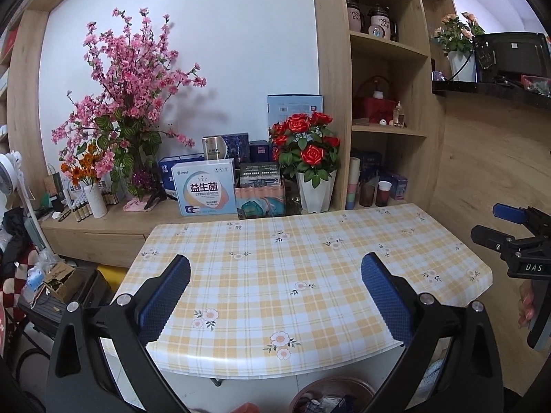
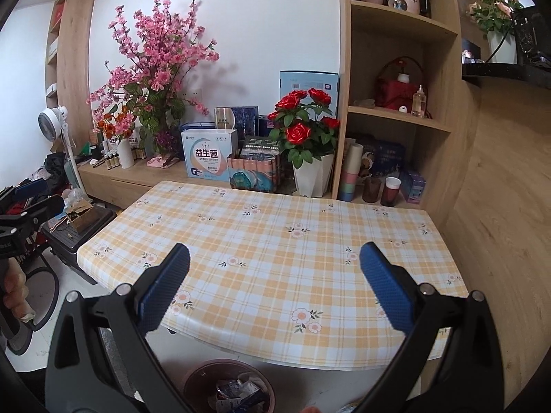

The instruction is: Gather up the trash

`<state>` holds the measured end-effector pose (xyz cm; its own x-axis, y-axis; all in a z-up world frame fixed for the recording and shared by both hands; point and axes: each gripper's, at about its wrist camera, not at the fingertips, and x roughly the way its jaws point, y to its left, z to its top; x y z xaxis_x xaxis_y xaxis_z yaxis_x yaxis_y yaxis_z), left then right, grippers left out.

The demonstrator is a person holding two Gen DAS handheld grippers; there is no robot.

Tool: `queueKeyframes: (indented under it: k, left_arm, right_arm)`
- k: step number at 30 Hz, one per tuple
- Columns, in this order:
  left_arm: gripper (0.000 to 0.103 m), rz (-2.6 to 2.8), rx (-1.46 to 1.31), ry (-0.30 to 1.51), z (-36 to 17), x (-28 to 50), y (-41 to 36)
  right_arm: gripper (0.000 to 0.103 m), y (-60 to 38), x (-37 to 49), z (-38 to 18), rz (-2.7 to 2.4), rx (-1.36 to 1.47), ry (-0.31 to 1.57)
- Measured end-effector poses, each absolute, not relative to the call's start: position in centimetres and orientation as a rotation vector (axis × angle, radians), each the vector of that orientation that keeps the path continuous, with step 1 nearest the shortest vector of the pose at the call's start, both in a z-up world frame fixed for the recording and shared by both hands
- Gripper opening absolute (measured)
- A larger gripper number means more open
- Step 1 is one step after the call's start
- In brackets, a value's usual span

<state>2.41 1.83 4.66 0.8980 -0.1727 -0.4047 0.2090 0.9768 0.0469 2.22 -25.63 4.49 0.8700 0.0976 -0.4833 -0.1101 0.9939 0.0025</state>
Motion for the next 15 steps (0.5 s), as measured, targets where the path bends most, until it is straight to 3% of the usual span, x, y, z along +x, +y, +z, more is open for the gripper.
queueKeyframes:
  k: [15]
  left_arm:
    - [0.097, -0.156, 0.134, 0.387, 4.71, 1.71, 1.49]
  right_arm:
    - [0.097, -25.48, 1.89, 4.83, 0.092, -0.029, 0.494]
